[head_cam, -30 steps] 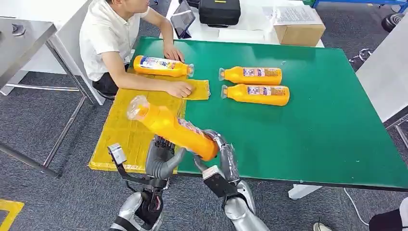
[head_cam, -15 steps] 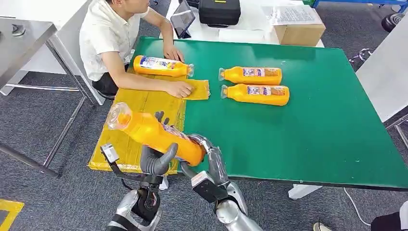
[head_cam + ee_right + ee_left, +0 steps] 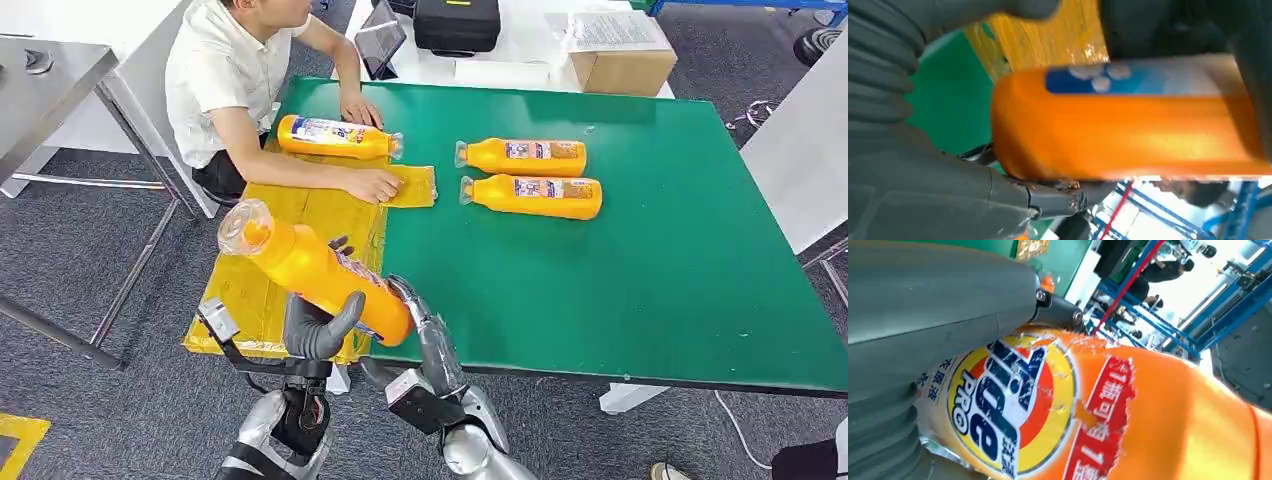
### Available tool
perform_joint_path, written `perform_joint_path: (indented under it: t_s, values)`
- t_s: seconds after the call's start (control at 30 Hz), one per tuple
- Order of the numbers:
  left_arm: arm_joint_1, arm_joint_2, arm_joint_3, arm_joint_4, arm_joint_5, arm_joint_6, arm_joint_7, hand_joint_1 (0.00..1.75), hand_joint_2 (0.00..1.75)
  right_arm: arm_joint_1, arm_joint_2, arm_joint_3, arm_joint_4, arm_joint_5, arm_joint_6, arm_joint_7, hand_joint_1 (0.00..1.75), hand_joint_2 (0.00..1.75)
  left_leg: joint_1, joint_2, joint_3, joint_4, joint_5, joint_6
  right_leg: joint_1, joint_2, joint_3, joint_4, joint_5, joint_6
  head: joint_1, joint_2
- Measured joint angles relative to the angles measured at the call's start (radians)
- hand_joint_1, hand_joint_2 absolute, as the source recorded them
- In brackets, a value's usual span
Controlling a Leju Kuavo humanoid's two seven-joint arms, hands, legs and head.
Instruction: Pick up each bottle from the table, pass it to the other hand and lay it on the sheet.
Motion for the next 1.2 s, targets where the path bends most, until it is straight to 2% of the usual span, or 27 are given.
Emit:
perform_joint_path:
  t_s: [0.2, 0.23, 0.27, 0.57, 0.63, 0.73, 0.83, 0.9, 1.03, 1.2]
  values:
    - [-0.003, 0.0, 0.019, -0.026, -0.003, 0.028, 0.001, 1.75, 1.75, 0.01, -0.001, 0.009, 0.0, -0.005, 0.005, -0.001, 0.0, 1.75, 0.0, 0.0, 0.0, 0.0, 0.0, 0.0, 0.0, 0.0, 0.0, 0.0, 0.0, 0.0, 0.0, 0.0]
    - [-0.003, 0.0, 0.022, -0.028, -0.003, 0.028, 0.001, 1.75, 1.75, 0.01, -0.001, 0.01, 0.0, -0.005, 0.005, -0.001, 0.0, 0.0, 0.0, 0.0, 0.0, 0.0, 0.0, 0.0, 0.0, 0.0, 0.0, 0.0, 0.0, 0.0, 0.0, 0.0]
    - [-0.004, 0.0, 0.023, -0.029, -0.003, 0.028, 0.001, 1.75, 1.75, 0.01, -0.002, 0.01, 0.0, -0.005, 0.005, -0.001, 0.0, 1.75, 0.0, 0.0, 0.0, 0.0, 0.0, 0.0, 0.0, 0.0, 0.0, 0.0, 0.0, 0.0, 0.0, 0.0]
    - [-0.018, 0.002, 0.066, -0.036, 0.011, 0.071, 0.004, 1.75, 1.75, 0.029, -0.003, 0.011, -0.004, -0.006, 0.021, -0.001, 0.0, 1.75, 0.0, 0.0, 0.0, 0.0, 0.0, 0.0, 0.0, 0.0, 0.0, 0.0, 0.0, 0.0, 0.0, 0.0]
    - [-0.044, 0.014, 0.069, -0.024, -0.124, 0.201, -0.015, 1.75, 1.75, 0.053, -0.01, 0.011, -0.021, 0.005, -0.06, -0.001, 0.0, 1.75, 0.0, -0.001, 0.0, 0.0, 0.0, 0.0, 0.0, -0.001, 0.0, 0.0, 0.0, 0.0, 0.0, 0.0]
    - [-0.104, 0.046, 0.051, 0.047, -0.548, 0.529, -0.089, 1.75, 1.75, 0.104, -0.023, -0.013, -0.1, 0.125, -0.214, -0.001, 0.0, 1.75, 0.0, -0.001, 0.0, 0.0, 0.0, 0.0, 0.0, -0.001, -0.001, 0.0, 0.0, 0.0, 0.0, 0.0]
    - [-0.157, 0.084, 0.039, 0.129, -0.854, 0.713, -0.085, 1.75, 1.75, 0.182, 0.002, -0.166, -0.284, 0.382, -0.234, -0.002, 0.0, 1.75, 0.0, -0.001, -0.001, 0.0, 0.0, 0.0, 0.0, -0.001, 0.0, 0.0, 0.0, 0.0, 0.0, 0.0]
    - [-0.173, 0.102, 0.041, 0.16, -1.041, 0.746, -0.049, 1.75, 1.75, 0.208, 0.031, -0.291, -0.426, 0.479, -0.236, -0.002, 0.0, 1.75, 0.0, -0.001, -0.001, 0.0, 0.0, 0.0, 0.0, -0.001, 0.0, 0.0, 0.0, 0.0, 0.0, 0.0]
    - [-0.194, 0.122, 0.075, 0.195, -1.369, 0.753, 0.066, 1.75, 1.75, 0.224, 0.073, -0.514, -0.657, 0.466, -0.244, 0.0, 0.0, 1.75, -0.001, -0.002, -0.001, 0.0, 0.001, 0.0, -0.001, -0.001, 0.0, 0.0, 0.0, 0.0, 0.0, 0.0]
    - [-0.214, 0.143, 0.089, 0.241, -1.509, 0.711, 0.173, 1.75, 1.75, 0.253, 0.11, -0.631, -0.777, 0.403, -0.245, 0.0, 0.0, 1.75, -0.001, -0.001, 0.0, 0.0, 0.0, 0.0, -0.001, -0.001, 0.0, 0.0, 0.0, 0.0, 0.0, 0.0]
